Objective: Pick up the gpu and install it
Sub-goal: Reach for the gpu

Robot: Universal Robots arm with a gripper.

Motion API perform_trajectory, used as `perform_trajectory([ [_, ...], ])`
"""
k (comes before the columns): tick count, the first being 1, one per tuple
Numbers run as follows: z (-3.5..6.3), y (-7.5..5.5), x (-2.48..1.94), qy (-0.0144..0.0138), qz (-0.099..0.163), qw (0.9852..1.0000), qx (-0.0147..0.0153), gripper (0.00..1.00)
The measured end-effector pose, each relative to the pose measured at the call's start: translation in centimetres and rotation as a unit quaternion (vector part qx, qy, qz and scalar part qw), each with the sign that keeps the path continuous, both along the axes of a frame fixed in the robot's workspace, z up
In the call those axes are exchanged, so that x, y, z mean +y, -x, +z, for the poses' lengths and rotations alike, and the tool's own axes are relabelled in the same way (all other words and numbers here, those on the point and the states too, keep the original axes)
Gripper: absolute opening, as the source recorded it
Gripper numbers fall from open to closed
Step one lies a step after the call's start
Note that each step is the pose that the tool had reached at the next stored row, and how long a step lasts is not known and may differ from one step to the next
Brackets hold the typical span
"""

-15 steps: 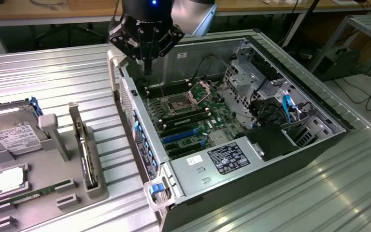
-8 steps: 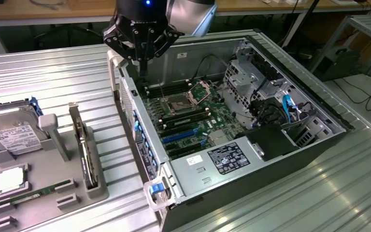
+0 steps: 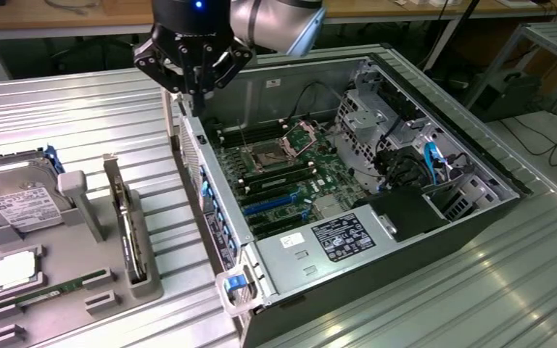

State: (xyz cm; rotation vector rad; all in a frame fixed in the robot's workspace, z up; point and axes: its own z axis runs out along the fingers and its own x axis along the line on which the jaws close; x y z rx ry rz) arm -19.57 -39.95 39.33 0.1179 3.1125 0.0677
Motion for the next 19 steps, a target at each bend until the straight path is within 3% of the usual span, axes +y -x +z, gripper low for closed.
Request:
perform_trajectory([
  [9, 0.0, 2.8, -0.24, 0.0, 0.003, 1.0, 0.0, 0.11],
  [19, 0.0, 4.1, -1.21, -0.0001, 0.029, 0.9996, 0.0, 0.11],
])
